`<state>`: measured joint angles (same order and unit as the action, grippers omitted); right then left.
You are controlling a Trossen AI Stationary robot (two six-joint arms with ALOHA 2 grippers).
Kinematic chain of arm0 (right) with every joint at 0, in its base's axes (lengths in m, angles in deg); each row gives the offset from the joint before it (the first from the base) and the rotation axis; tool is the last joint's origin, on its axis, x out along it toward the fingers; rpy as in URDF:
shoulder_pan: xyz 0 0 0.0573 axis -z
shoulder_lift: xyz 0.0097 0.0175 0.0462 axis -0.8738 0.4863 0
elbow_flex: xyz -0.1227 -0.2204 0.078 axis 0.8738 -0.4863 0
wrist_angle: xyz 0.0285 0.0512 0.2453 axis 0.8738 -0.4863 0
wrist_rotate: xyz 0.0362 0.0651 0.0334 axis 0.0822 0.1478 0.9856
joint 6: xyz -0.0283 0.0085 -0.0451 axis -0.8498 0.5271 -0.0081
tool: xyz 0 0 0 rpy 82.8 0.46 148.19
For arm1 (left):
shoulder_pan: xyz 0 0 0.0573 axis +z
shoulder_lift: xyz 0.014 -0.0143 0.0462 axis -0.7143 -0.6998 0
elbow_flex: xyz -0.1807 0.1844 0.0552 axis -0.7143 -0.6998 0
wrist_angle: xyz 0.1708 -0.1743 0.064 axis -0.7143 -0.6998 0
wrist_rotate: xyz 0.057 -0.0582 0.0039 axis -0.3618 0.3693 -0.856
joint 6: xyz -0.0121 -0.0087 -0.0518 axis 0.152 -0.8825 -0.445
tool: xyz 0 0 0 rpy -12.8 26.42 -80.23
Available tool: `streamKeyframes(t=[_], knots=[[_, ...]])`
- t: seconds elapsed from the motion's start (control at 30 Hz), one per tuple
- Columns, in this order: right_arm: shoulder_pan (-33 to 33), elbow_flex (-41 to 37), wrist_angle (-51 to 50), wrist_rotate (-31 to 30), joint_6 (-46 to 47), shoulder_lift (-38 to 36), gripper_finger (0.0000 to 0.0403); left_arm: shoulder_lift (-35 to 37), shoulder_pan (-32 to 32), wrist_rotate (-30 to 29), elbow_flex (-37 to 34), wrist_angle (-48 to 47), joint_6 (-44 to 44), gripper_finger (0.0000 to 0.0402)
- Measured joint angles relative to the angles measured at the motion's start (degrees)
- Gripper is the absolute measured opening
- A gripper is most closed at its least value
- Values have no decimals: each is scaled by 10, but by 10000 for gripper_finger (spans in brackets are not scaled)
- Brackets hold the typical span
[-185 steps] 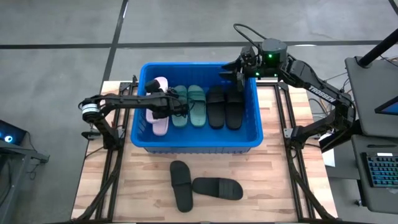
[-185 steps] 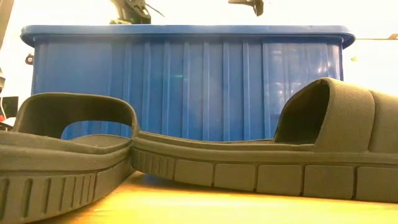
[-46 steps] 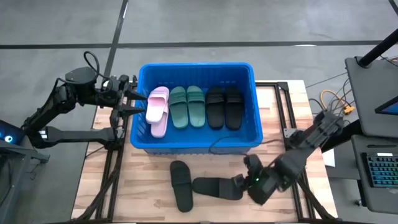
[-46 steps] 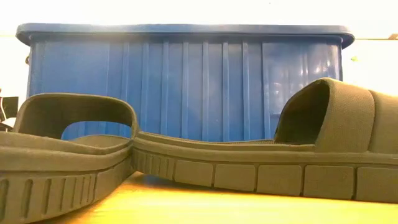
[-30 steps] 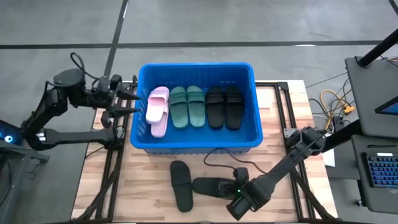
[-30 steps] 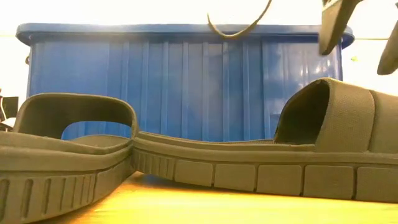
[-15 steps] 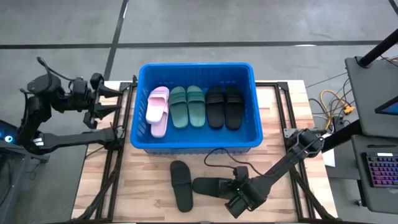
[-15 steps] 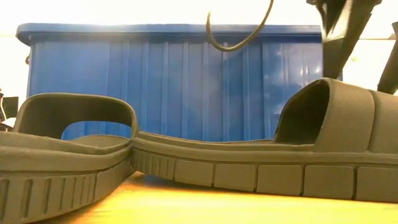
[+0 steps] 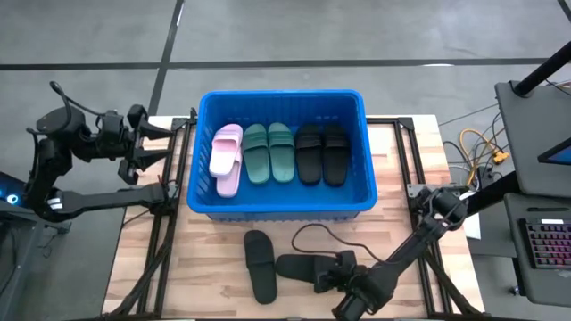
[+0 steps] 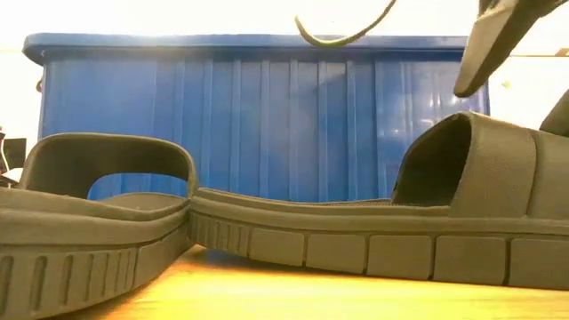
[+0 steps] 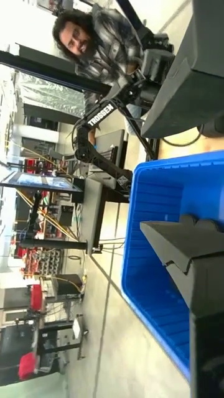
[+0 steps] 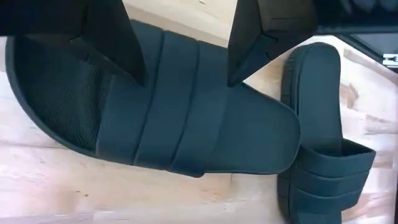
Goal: Pick and place slides into bin
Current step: Put the black slide into the blue container
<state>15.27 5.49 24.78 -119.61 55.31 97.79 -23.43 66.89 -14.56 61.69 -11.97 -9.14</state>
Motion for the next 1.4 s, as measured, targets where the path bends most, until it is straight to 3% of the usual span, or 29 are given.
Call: streamKeyframes(t=[0.43, 0.57, 0.93, 1.23, 1.4], knots=[[-18, -8, -24, -3, -16, -22, 215, -5, 0, -1, 0, 0, -38, 215], [-25, -13, -66, 28, -6, -22, 215, -6, 0, -7, 0, 0, -39, 215], [-25, -29, -52, 1, 0, -16, 215, -9, 0, -17, 0, 0, -39, 215], [-23, -83, 61, -34, -3, -13, 215, -14, 0, -25, -1, 0, -39, 215], [-24, -115, 167, -102, -6, -8, 215, -16, 0, -27, -1, 0, -40, 215]])
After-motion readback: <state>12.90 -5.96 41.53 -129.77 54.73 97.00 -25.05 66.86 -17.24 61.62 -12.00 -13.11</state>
